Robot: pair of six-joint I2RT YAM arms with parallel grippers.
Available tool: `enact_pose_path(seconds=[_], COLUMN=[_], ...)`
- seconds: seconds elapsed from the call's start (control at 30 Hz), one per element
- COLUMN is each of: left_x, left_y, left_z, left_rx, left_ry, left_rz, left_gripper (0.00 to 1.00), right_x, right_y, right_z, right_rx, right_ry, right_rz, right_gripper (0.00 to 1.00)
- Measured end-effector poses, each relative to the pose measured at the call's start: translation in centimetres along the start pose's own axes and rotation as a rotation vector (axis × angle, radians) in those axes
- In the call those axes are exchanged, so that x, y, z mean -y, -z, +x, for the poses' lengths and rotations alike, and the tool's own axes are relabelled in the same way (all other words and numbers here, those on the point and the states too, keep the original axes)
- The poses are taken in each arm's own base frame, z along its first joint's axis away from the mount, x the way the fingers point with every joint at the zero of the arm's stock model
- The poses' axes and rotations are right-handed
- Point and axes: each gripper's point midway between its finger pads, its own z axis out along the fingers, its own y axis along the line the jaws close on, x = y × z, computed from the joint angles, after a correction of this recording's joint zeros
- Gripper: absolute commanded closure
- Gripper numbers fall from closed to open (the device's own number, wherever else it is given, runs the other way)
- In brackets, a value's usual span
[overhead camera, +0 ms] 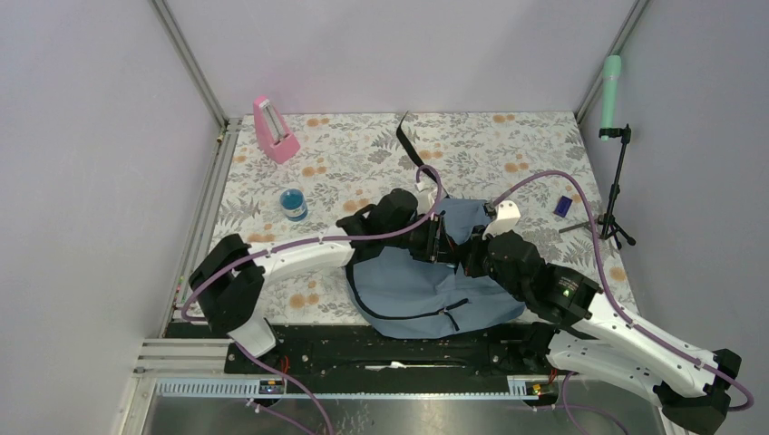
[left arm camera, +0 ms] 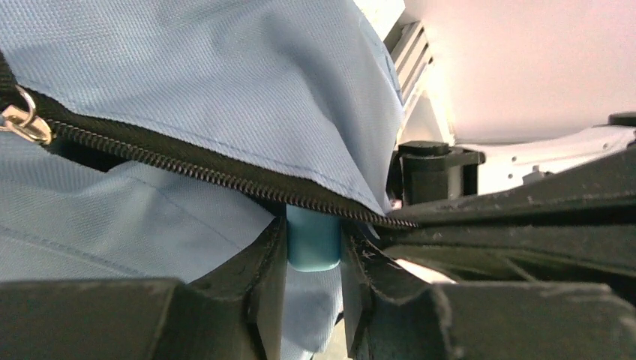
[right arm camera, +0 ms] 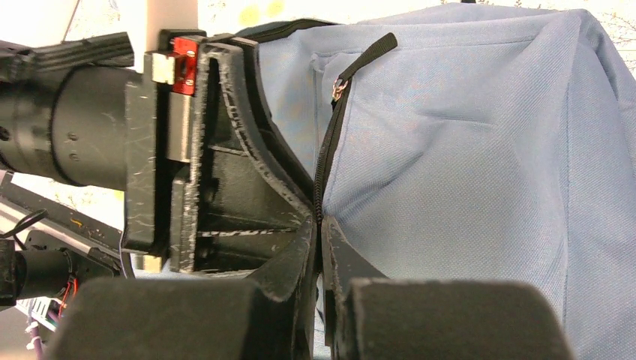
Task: Pack the student bag
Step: Place the personal item in the student bag.
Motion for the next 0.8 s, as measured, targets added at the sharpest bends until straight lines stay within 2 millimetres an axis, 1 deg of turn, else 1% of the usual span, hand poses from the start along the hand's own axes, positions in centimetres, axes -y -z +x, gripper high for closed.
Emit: enact_pose_path(seconds=[0.23,0.33,0.4,0.53,0.6,0.7,0.8], left_x=[-0.6,-0.6,-0.4,-0.6,-0.8,-1.2,-1.7], left_y=[-2.3,-3.0,-3.2,-3.6,-3.7,-3.7,-3.7], left_z=[-0.7,-0.7,-0.6,-0.4,-0.4,-0.6,-0.6], left_rx=[0.063,0.078,0.084,0.1,0.11,0.121,0.127], left_ry=[0.06,0.066,0.066,0.068,0.063,0.047,0.036], left_rz=[0.025,0.034,0.038,0.042,0.038,0.026,0.005], left_gripper=[0.96,0.9,0.84,0.59,0.48,0.37,0.33], right_x=[0.0,0.0,0.1,0.2,0.2,0.2,0.2], right_y=[0.0,0.0,0.0,0.0,0.1,0.2,0.3], right_z=[0.0,0.0,0.1,0.1,0.1,0.0,-0.1], right_rx=[0.0,0.0,-0.002,-0.003,-0.002,0.003,0.007], right_ry=[-0.005,-0.005,-0.004,-0.003,-0.005,-0.008,-0.009], right_rz=[0.001,0.002,0.004,0.009,0.008,0.007,0.007], right_gripper=[0.95,0.95,0.95,0.94,0.94,0.94,0.94])
